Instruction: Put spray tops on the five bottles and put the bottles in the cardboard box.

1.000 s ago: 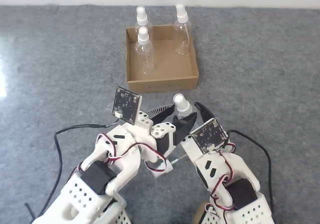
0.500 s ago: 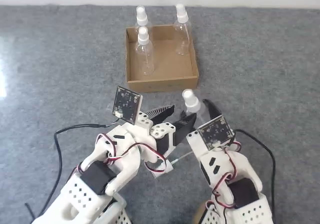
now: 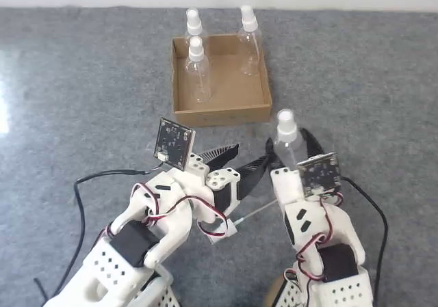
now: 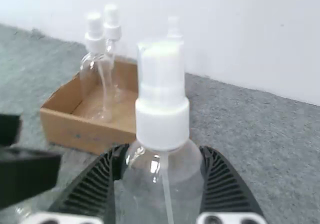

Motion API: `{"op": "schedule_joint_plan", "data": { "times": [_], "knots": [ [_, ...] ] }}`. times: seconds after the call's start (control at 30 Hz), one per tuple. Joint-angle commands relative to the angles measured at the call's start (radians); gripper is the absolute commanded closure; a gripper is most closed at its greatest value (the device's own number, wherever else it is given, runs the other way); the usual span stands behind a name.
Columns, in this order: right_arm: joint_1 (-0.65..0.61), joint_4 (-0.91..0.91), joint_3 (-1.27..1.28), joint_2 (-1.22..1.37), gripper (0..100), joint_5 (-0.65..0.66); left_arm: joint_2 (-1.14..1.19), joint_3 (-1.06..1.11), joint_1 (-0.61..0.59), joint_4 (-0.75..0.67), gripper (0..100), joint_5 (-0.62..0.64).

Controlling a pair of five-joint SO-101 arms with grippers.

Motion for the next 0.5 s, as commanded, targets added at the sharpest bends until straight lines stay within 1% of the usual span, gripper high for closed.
{"op": "schedule_joint_plan", "data": {
  "times": [0.0, 0.17, 0.3, 0.47],
  "knots": [
    [0.045, -0.041, -0.020, -0.012, 98.3, -0.040, -0.017, -0.065, -0.005, 0.002, 80, 0.008],
    [0.045, -0.081, -0.020, -0.012, 98.3, -0.043, -0.015, -0.053, 0.002, 0.002, 80, 0.008],
    [0.045, -0.110, -0.028, -0.012, 98.3, -0.103, -0.015, -0.022, 0.003, -0.006, 80, 0.003],
    [0.045, -0.110, -0.057, -0.013, 98.2, -0.112, -0.015, -0.016, 0.003, -0.006, 80, 0.002]
  ]
}}
